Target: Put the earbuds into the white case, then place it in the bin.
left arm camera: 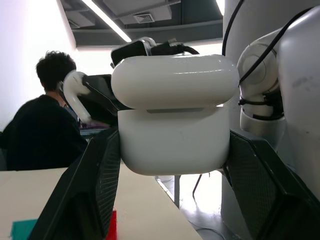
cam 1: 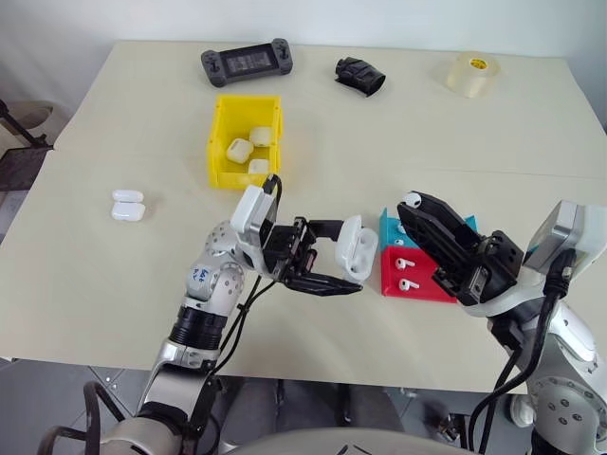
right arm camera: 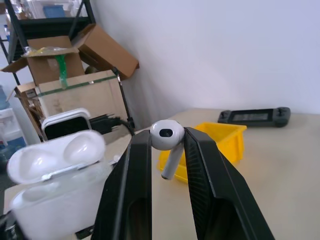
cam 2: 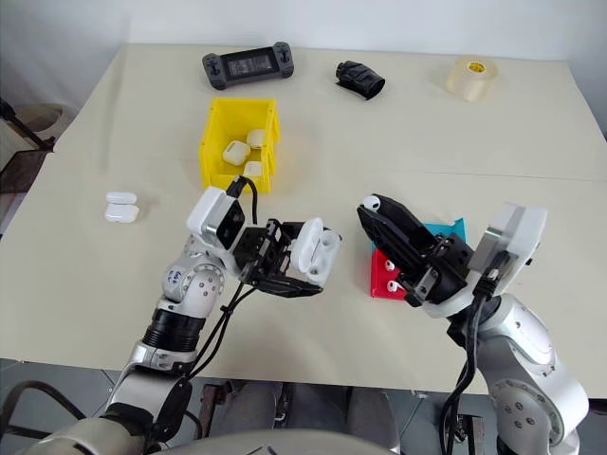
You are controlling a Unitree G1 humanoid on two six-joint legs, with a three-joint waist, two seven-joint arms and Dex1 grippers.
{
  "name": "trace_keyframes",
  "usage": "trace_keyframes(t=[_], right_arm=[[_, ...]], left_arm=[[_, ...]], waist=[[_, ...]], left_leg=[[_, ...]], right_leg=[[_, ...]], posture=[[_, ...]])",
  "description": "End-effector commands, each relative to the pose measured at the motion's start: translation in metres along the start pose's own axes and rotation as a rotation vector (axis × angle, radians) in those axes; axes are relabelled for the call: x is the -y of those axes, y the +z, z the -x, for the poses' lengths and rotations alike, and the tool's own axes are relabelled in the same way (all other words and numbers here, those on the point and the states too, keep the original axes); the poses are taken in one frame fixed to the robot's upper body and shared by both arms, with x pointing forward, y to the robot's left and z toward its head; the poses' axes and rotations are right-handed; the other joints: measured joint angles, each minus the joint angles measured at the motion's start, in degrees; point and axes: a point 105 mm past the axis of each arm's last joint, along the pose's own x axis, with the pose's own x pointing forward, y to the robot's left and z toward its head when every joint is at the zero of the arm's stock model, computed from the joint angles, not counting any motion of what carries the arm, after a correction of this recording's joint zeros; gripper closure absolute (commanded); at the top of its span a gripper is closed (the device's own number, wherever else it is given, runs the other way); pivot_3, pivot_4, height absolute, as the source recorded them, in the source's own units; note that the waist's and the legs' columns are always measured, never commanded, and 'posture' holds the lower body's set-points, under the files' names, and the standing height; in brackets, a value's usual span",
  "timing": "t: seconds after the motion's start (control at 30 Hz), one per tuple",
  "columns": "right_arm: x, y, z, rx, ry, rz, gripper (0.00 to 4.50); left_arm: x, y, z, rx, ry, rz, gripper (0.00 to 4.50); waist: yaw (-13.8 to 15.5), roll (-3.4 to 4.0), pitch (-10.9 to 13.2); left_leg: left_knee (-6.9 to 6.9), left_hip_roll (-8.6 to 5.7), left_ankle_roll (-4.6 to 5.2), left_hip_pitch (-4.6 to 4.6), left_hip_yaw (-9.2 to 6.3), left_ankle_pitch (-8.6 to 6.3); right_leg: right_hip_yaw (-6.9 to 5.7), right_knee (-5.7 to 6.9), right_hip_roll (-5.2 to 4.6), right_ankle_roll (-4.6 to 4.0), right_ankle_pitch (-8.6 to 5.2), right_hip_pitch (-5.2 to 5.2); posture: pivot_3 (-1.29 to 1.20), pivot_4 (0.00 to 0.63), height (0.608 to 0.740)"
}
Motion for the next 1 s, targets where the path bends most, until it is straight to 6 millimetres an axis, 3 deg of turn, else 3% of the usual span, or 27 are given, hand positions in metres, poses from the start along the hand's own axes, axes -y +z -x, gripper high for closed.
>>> trace_keyframes(t=[0.03,0.43,1.0], right_arm=[[-0.019,0.007,-0.009,0.045,0.074,0.063,3.95],[-0.03,0.006,-0.02,0.077,0.139,0.131,3.95],[-0.034,0.0,-0.016,0.039,0.155,0.1,3.95]], left_arm=[[-0.001,0.006,0.001,0.027,-0.013,-0.004,1.72],[-0.003,0.009,0.003,0.008,-0.021,0.038,1.72],[-0.006,0.007,0.002,0.032,-0.014,0.016,1.72]], waist=[[-0.09,0.0,0.0],[-0.04,0.0,0.0],[-0.02,0.0,0.0]], left_leg=[[-0.01,0.0,-0.01,0.0,0.0,0.01],[-0.02,-0.03,-0.02,-0.01,-0.01,0.02],[-0.04,-0.03,-0.02,-0.01,-0.01,0.02]], right_leg=[[0.0,0.01,0.01,0.0,0.0,-0.01],[0.03,0.04,-0.01,0.0,0.0,-0.05],[0.02,0.01,-0.02,0.0,0.0,-0.05]], posture=[[0.0,0.15,0.74],[0.0,0.15,0.74],[0.0,0.15,0.74]])
